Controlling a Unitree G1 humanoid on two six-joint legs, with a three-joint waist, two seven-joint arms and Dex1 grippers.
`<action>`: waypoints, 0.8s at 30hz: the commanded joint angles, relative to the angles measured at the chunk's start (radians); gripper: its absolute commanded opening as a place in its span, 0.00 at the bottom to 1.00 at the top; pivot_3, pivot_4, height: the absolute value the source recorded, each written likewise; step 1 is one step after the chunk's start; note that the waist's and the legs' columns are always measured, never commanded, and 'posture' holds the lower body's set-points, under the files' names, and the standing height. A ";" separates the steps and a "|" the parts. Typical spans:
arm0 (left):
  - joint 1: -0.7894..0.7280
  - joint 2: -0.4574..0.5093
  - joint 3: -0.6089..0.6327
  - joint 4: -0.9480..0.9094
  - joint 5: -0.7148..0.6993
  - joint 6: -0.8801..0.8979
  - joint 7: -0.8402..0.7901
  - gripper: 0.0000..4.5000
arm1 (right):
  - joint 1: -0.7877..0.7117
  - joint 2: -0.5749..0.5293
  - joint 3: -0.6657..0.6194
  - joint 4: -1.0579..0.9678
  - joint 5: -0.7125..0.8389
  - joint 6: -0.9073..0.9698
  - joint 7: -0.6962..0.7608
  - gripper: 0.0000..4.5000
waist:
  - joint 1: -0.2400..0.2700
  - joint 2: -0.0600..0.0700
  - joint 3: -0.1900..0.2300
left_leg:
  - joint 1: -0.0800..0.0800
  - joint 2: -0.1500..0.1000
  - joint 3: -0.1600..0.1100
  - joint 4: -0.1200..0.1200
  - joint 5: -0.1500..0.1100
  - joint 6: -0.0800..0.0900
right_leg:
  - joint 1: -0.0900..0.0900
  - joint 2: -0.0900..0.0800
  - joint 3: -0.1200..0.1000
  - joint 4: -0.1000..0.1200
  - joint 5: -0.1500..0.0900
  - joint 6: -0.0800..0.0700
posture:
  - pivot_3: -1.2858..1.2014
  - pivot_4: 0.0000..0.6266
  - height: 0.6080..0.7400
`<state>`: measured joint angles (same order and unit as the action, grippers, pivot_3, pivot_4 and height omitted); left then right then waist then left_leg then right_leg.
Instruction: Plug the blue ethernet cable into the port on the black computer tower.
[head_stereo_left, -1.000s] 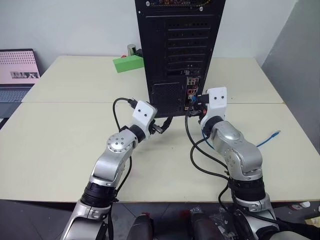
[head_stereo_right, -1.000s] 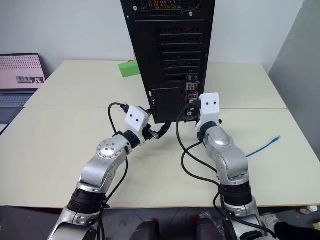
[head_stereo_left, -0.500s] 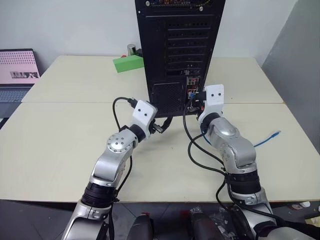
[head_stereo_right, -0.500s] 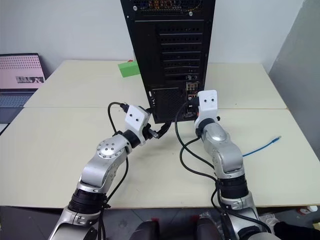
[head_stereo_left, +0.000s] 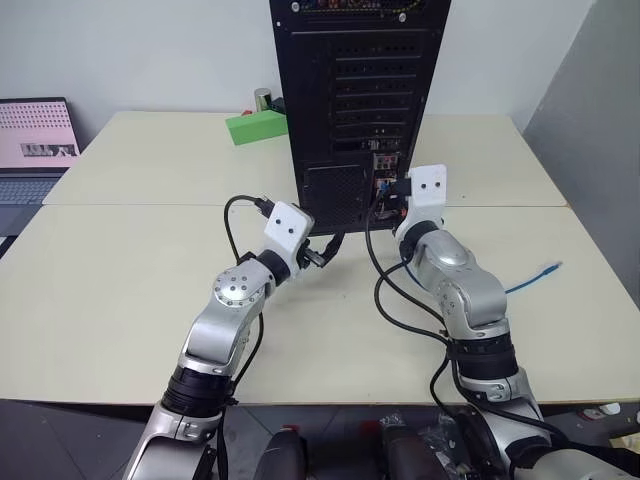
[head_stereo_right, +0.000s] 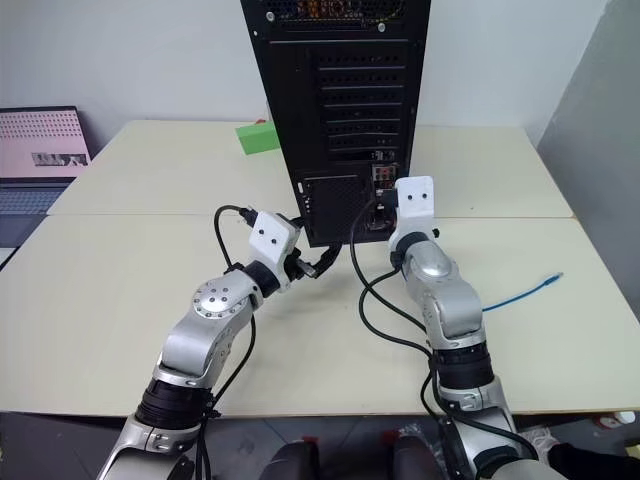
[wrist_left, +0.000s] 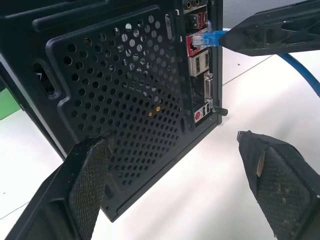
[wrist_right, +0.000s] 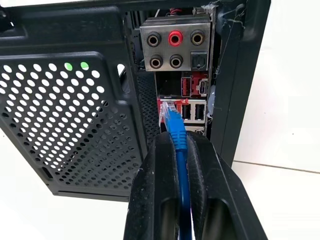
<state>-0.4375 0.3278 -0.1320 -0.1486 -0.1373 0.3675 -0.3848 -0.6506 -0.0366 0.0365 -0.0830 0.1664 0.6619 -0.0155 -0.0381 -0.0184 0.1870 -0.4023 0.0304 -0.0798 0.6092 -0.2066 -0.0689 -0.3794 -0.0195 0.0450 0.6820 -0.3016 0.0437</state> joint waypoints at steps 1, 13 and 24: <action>-0.001 -0.003 0.015 -0.045 0.004 -0.006 -0.005 0.93 | -0.030 0.003 -0.015 -0.014 -0.008 -0.027 0.006 0.00 | 0.000 0.000 0.000 | 0.000 0.000 0.000 0.000 0.000 0.000 | 0.000 0.000 0.000 0.000 0.000 0.000 | 0.52 0.24 1.00; 0.001 -0.003 0.013 -0.052 0.005 -0.004 -0.008 0.93 | -0.027 0.016 -0.030 0.002 -0.024 -0.026 -0.001 0.00 | -0.001 0.000 0.000 | 0.000 0.000 0.000 0.000 0.000 0.000 | 0.000 0.000 0.000 0.000 0.000 0.000 | 0.52 0.24 1.00; -0.005 -0.016 0.025 -0.066 -0.034 -0.003 -0.040 0.93 | -0.030 0.044 -0.060 0.014 -0.021 -0.016 -0.023 0.00 | -0.001 0.000 0.000 | 0.000 0.000 0.000 0.000 0.000 0.000 | 0.000 0.000 0.000 0.000 0.000 0.000 | 0.52 0.24 1.00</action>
<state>-0.4345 0.3175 -0.1259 -0.1572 -0.1539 0.3695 -0.4112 -0.6508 0.0041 0.0065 -0.0643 0.1438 0.6524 -0.0220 -0.0393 -0.0183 0.1870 -0.4022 0.0304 -0.0799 0.6092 -0.2066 -0.0689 -0.3794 -0.0195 0.0450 0.6821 -0.3016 0.0438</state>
